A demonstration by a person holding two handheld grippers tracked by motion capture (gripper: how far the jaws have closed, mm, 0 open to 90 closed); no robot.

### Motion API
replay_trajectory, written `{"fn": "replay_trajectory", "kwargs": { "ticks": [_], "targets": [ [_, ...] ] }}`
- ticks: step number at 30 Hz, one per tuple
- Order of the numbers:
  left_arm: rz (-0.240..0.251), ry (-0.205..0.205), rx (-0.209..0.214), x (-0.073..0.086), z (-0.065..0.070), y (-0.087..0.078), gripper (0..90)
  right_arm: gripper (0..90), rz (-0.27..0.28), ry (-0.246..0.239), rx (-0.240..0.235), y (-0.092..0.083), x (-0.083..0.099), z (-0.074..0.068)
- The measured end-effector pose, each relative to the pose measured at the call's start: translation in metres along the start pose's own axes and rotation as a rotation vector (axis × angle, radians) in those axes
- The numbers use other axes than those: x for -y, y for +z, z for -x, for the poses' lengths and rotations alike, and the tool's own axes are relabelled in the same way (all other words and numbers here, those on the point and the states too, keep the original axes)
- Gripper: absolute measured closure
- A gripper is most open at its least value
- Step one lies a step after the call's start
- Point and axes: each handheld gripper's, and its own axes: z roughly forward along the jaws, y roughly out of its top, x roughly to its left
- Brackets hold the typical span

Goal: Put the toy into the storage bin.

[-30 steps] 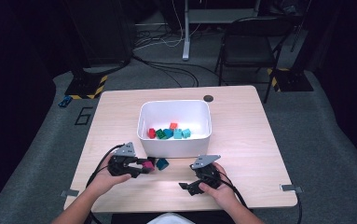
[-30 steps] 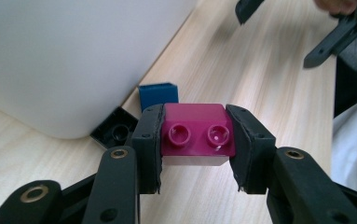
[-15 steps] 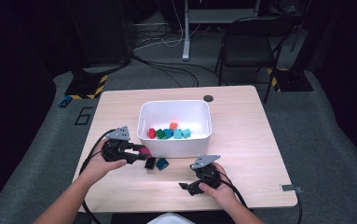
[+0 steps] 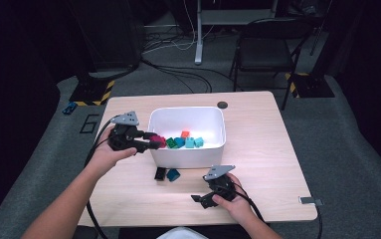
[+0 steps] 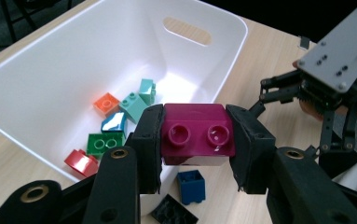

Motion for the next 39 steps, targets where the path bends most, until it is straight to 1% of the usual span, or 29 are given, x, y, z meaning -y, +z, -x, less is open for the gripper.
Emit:
{"fn": "replay_trajectory", "kwargs": {
  "ticks": [2,5,10,15,16,17,18,19,20,21,24,25,26,28,34,39],
  "targets": [
    [-0.004,0.002,0.001,-0.007,-0.003,0.001,58.7,14.7,-0.003,0.003,-0.001,0.0,0.0,-0.001],
    [0.001,-0.007,0.011,-0.016,-0.006,0.005,58.7,14.7,-0.003,0.001,-0.002,0.0,0.0,-0.001],
    [-0.009,0.01,-0.003,-0.03,-0.011,0.015,58.7,14.7,-0.003,0.001,0.0,0.0,0.0,0.0],
    [0.002,-0.002,-0.004,-0.042,-0.018,0.025,58.7,14.7,-0.005,-0.001,0.0,0.001,0.001,0.001],
    [0.002,-0.002,-0.004,-0.042,-0.018,0.025,58.7,14.7,-0.005,-0.001,0.0,0.001,0.001,0.001],
    [0.003,-0.007,-0.003,-0.047,-0.019,0.028,58.7,14.7,-0.005,0.0,0.0,0.0,0.001,0.001],
    [0.003,-0.007,-0.003,-0.047,-0.019,0.028,58.7,14.7,-0.005,0.0,0.0,0.0,0.001,0.001],
    [0.007,-0.005,0.005,-0.052,-0.021,0.033,58.7,14.7,-0.005,-0.002,0.001,0.0,0.001,0.001],
    [0.007,-0.005,0.005,-0.052,-0.021,0.033,58.7,14.7,-0.005,-0.005,0.0,0.0,0.001,0.002],
    [0.003,0.0,0.0,-0.057,-0.023,0.038,58.7,14.7,-0.005,0.006,0.002,-0.001,0.001,0.001],
    [0.003,0.0,0.003,-0.063,-0.026,0.046,58.7,14.7,-0.004,0.002,0.004,0.0,0.001,0.002],
    [0.003,0.0,0.003,-0.063,-0.026,0.046,58.7,14.7,-0.004,0.002,0.004,0.0,0.001,0.002],
    [0.002,-0.005,0.005,-0.066,-0.028,0.052,58.7,14.7,-0.007,-0.002,0.001,0.0,0.001,0.002],
    [-0.004,-0.004,0.004,-0.069,-0.03,0.058,58.7,14.7,-0.007,-0.002,0.002,-0.001,0.001,0.002],
    [-0.004,-0.011,-0.005,-0.075,-0.039,0.077,58.7,14.7,-0.004,0.003,0.003,-0.002,0.002,0.004],
    [-0.011,-0.011,-0.018,-0.076,-0.044,0.098,58.7,14.8,-0.002,0.004,0.002,-0.002,0.002,0.004]
  ]
}}
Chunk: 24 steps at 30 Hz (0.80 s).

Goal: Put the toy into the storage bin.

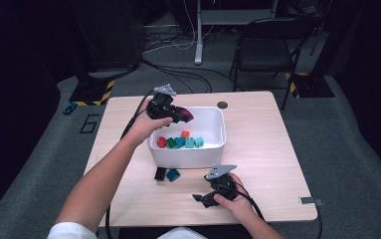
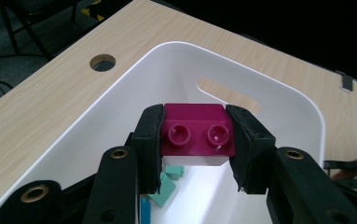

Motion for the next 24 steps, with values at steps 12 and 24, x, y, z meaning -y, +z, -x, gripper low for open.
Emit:
{"fn": "replay_trajectory", "kwargs": {
  "ticks": [12,24],
  "targets": [
    [-0.035,0.012,0.028,0.002,-0.002,0.046,58.7,14.7,0.003,-0.008,-0.006,-0.001,0.0,0.0],
    [-0.075,0.016,0.015,0.008,-0.006,0.07,58.3,14.8,0.001,-0.01,-0.007,0.0,0.0,0.0]
  ]
}}
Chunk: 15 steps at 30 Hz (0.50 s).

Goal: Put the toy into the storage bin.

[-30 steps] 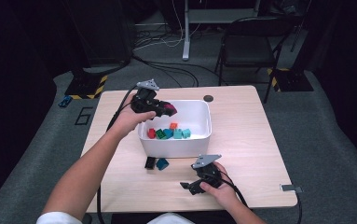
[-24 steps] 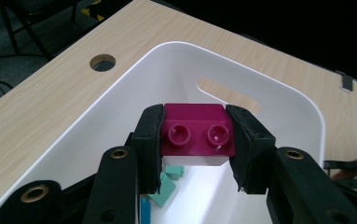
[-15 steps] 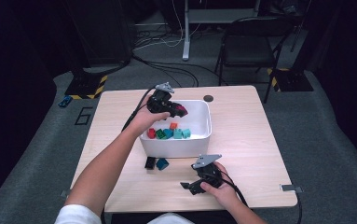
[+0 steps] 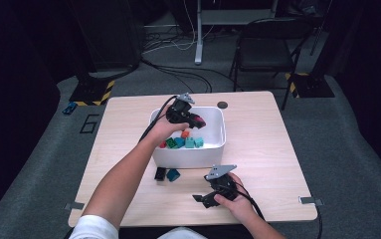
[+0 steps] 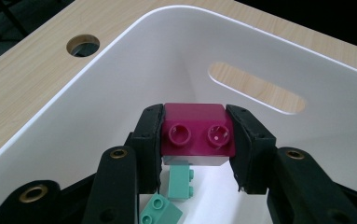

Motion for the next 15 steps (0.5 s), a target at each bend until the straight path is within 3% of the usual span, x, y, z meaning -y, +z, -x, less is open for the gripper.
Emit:
{"fn": "replay_trajectory", "kwargs": {
  "ticks": [2,4,8,14,15],
  "targets": [
    [-0.009,0.003,-0.008,0.0,-0.001,0.0,55.8,14.8,0.0,-0.001,0.0,0.0,0.0,0.0],
    [-0.006,-0.009,-0.017,0.001,0.0,0.0,47.2,14.8,0.0,-0.001,0.0,0.0,0.0,0.0],
    [0.009,-0.025,-0.027,-0.001,-0.001,-0.007,42.5,14.7,-0.003,0.004,-0.001,0.0,0.0,0.0],
    [0.039,-0.027,-0.03,-0.001,0.002,-0.029,41.7,14.7,-0.002,-0.007,0.003,0.0,0.0,0.002],
    [0.053,-0.03,-0.033,0.0,0.004,-0.041,41.7,14.8,-0.001,0.0,0.006,0.0,0.0,0.002]
  ]
}}
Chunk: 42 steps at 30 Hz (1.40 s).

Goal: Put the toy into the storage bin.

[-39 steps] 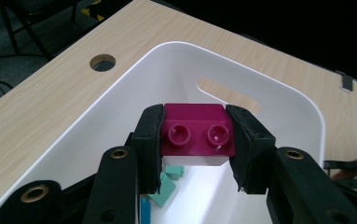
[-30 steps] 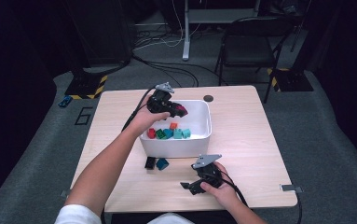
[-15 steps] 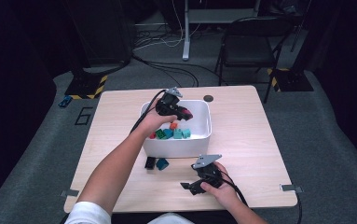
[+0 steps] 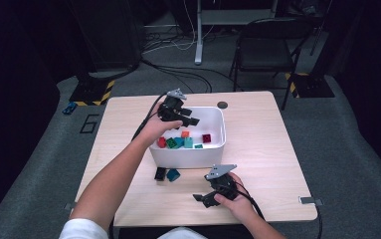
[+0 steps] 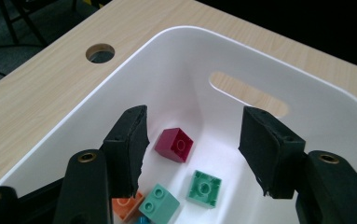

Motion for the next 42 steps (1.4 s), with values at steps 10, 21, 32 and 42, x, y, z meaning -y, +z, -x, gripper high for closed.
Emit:
{"fn": "replay_trajectory", "kwargs": {
  "ticks": [10,21,32,42],
  "targets": [
    [0.084,0.017,-0.006,0.012,0.018,-0.067,41.7,14.8,-0.007,0.005,0.005,0.001,0.0,0.0],
    [0.083,0.091,0.017,0.039,0.05,-0.12,41.7,14.8,-0.005,0.009,0.004,-0.001,0.001,0.0],
    [0.086,0.073,-0.017,0.1,0.065,-0.156,42.2,14.8,0.0,0.014,0.011,-0.002,0.0,-0.001],
    [0.047,0.018,-0.048,0.143,0.058,-0.144,42.4,14.9,-0.002,0.008,0.014,-0.001,0.0,-0.001]
  ]
}}
